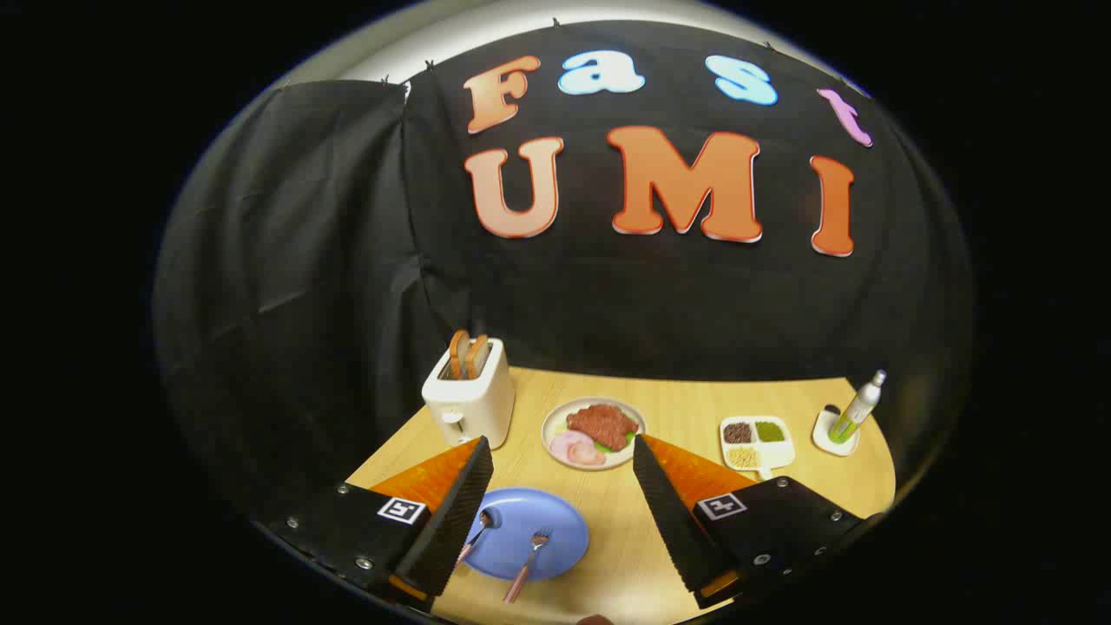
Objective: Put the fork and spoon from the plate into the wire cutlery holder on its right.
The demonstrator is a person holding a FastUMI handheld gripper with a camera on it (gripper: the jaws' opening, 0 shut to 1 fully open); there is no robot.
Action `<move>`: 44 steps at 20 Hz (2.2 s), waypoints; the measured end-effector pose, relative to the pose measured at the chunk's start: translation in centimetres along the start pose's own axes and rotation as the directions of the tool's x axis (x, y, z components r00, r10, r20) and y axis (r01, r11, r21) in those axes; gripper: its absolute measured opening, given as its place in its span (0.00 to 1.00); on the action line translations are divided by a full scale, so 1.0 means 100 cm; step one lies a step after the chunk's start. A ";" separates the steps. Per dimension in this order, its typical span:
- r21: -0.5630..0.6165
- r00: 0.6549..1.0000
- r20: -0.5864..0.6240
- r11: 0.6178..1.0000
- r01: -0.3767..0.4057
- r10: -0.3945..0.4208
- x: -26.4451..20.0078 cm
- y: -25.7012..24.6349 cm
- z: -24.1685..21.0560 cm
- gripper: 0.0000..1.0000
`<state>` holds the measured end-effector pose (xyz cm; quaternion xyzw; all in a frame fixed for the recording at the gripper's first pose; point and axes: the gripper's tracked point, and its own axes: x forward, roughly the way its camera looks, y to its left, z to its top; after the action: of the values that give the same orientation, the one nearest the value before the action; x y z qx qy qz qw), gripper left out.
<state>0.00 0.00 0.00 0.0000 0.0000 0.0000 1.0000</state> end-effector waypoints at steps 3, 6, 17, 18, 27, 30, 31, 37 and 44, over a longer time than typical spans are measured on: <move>0.020 0.992 -0.130 1.000 0.012 -0.010 0.016 0.008 -0.032 0.98; 0.034 0.996 -0.086 0.999 0.016 -0.013 0.015 0.012 -0.018 0.98; 0.036 0.854 0.476 0.975 0.217 -0.208 -0.072 -0.074 0.112 0.97; 0.049 0.846 0.486 0.973 0.226 -0.221 -0.076 -0.082 0.116 0.97; 0.054 0.876 0.425 0.973 0.225 -0.226 -0.065 -0.091 0.103 0.97; 0.029 0.930 0.322 0.983 0.180 -0.180 -0.042 -0.073 0.078 0.97; 0.022 0.946 0.282 0.987 0.160 -0.159 -0.035 -0.065 0.068 0.97; 0.053 0.999 -0.043 0.998 0.016 -0.013 0.012 -0.019 -0.016 0.97; 0.051 0.909 -0.416 0.998 -0.020 0.040 0.038 0.007 -0.108 0.90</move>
<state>3.80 0.75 -10.79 0.0229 0.2133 0.0153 0.9766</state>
